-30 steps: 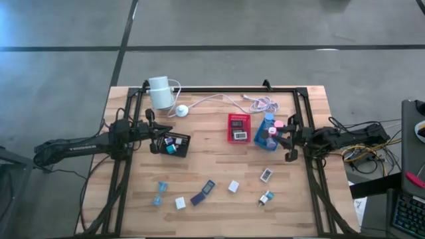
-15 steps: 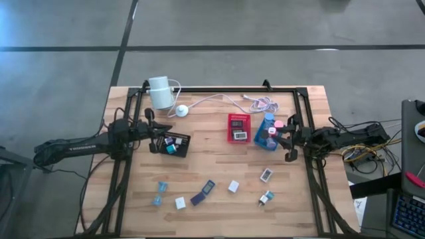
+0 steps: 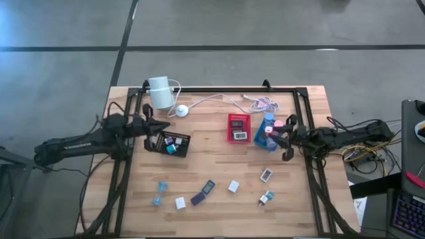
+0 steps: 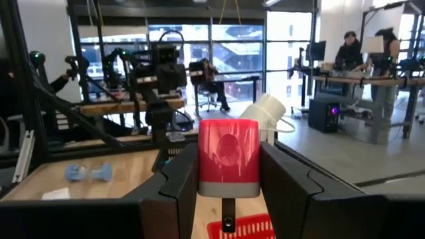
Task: Pick & Place Office items
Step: Put the pink charger adaptor into the black bin
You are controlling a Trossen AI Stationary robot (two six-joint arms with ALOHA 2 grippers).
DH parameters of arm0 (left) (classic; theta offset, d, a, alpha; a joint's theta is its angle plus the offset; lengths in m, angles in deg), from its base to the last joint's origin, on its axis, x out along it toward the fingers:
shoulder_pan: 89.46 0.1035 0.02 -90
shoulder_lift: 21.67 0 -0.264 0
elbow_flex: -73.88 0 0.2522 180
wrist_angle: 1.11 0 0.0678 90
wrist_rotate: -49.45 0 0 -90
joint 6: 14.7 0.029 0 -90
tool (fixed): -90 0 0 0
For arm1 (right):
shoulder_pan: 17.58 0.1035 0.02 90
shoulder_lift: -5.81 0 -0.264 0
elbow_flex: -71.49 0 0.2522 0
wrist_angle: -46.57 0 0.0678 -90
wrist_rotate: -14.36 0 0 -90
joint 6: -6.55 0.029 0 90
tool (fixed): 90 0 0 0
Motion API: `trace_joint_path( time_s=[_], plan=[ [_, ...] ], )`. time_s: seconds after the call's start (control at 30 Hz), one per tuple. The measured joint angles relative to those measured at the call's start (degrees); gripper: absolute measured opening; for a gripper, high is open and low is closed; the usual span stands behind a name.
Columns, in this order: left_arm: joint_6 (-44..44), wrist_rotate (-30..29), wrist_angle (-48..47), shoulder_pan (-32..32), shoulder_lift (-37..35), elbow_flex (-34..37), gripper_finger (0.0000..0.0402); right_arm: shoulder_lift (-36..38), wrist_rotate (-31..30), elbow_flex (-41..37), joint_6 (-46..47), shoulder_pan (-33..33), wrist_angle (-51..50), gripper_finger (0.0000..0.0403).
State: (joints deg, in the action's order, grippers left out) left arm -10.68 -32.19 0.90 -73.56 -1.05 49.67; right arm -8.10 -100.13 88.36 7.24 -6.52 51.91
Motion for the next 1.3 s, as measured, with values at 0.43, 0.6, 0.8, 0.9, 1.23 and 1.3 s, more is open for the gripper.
trace_joint_path(
  time_s=[0.43, 0.6, 0.8, 0.9, 1.23, 1.3],
  plan=[
    [-3.3, 0.0, 0.0, 0.0, -0.1, -0.8, 0.0010, -25.0, -2.2, 12.2, -0.7, -0.9, 3.5, 0.0127],
    [-3.3, 0.0, 0.0, 0.0, -0.1, -0.7, 0.0013, -37.4, 0.2, 19.5, -3.6, -3.1, 7.3, 0.0127],
    [-3.5, 0.0, 0.0, 0.0, -0.1, -0.7, 0.0014, -53.2, 10.6, 30.2, -5.0, -7.5, 7.6, 0.0121],
    [-3.6, 0.0, 0.0, 0.0, 0.0, -0.7, 0.0014, -61.2, 14.8, 35.4, -7.0, -9.3, 9.8, 0.0123],
    [-3.6, 0.0, 0.0, 0.0, 0.0, -0.6, 0.0014, -84.4, 28.1, 55.2, -7.1, -14.9, 9.3, 0.0125],
    [-3.6, 0.0, 0.0, 0.0, 0.0, -0.6, 0.0014, -88.3, 31.5, 59.1, -6.9, -15.5, 8.6, 0.0126]
  ],
)
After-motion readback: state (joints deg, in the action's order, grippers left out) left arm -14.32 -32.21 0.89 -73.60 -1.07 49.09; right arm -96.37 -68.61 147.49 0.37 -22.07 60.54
